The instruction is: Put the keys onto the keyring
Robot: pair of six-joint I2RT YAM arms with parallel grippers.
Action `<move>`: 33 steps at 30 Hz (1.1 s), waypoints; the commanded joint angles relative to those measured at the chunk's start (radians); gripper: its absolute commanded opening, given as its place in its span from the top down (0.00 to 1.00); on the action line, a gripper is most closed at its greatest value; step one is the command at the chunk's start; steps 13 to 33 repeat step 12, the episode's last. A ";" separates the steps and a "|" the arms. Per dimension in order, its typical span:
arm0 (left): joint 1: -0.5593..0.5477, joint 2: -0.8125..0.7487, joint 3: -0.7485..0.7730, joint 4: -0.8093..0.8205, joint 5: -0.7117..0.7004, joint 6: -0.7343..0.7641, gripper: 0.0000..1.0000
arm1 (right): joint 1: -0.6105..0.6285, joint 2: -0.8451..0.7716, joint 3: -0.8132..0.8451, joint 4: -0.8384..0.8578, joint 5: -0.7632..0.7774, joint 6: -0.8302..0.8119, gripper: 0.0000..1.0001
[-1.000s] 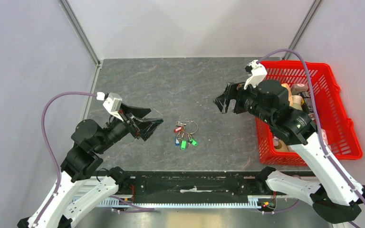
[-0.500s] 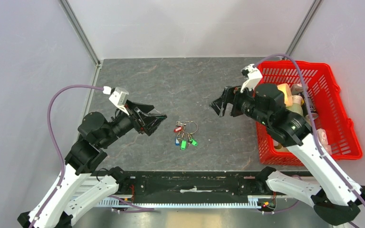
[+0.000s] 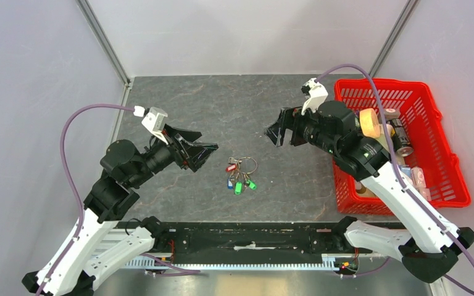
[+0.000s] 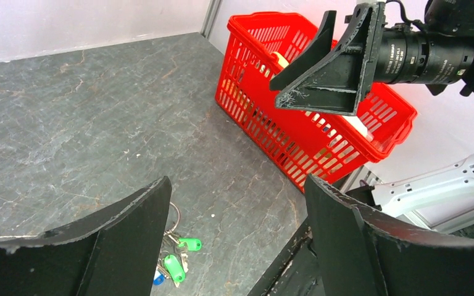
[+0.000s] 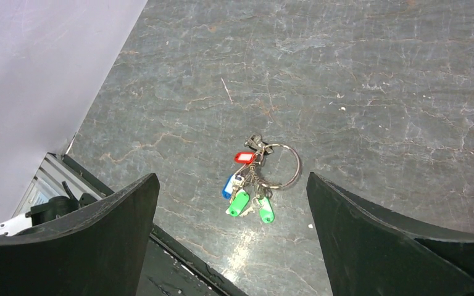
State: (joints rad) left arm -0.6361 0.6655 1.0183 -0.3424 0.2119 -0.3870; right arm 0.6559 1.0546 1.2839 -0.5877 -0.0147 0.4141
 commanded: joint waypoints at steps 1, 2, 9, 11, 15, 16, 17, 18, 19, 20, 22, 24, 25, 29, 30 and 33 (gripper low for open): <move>0.000 0.012 0.043 0.021 0.007 0.037 0.14 | -0.003 -0.008 0.047 0.053 0.002 -0.002 0.03; 0.000 0.014 0.043 0.025 0.007 0.037 0.14 | -0.004 -0.019 0.041 0.061 0.001 -0.005 0.03; 0.000 0.031 0.030 0.040 0.018 0.039 0.14 | -0.003 -0.084 0.026 0.083 -0.068 -0.060 0.03; -0.001 0.028 0.026 0.042 0.019 0.040 0.14 | -0.002 -0.077 0.047 0.061 -0.036 -0.053 0.03; -0.001 0.026 0.023 0.042 0.018 0.042 0.14 | -0.002 -0.081 0.037 0.071 -0.013 -0.047 0.03; -0.001 0.026 0.023 0.042 0.018 0.042 0.14 | -0.002 -0.081 0.037 0.071 -0.013 -0.047 0.03; -0.001 0.026 0.023 0.042 0.018 0.042 0.14 | -0.002 -0.081 0.037 0.071 -0.013 -0.047 0.03; -0.001 0.026 0.023 0.042 0.018 0.042 0.14 | -0.002 -0.081 0.037 0.071 -0.013 -0.047 0.03; -0.001 0.026 0.023 0.042 0.018 0.042 0.14 | -0.002 -0.081 0.037 0.071 -0.013 -0.047 0.03; -0.001 0.026 0.023 0.042 0.018 0.042 0.14 | -0.002 -0.081 0.037 0.071 -0.013 -0.047 0.03; -0.001 0.026 0.023 0.042 0.018 0.042 0.14 | -0.002 -0.081 0.037 0.071 -0.013 -0.047 0.03; -0.001 0.026 0.023 0.042 0.018 0.042 0.14 | -0.002 -0.081 0.037 0.071 -0.013 -0.047 0.03; -0.001 0.026 0.023 0.042 0.018 0.042 0.14 | -0.002 -0.081 0.037 0.071 -0.013 -0.047 0.03; -0.001 0.026 0.023 0.042 0.018 0.042 0.14 | -0.002 -0.081 0.037 0.071 -0.013 -0.047 0.03; -0.001 0.026 0.023 0.042 0.018 0.042 0.14 | -0.002 -0.081 0.037 0.071 -0.013 -0.047 0.03; -0.001 0.026 0.023 0.042 0.018 0.042 0.14 | -0.002 -0.081 0.037 0.071 -0.013 -0.047 0.03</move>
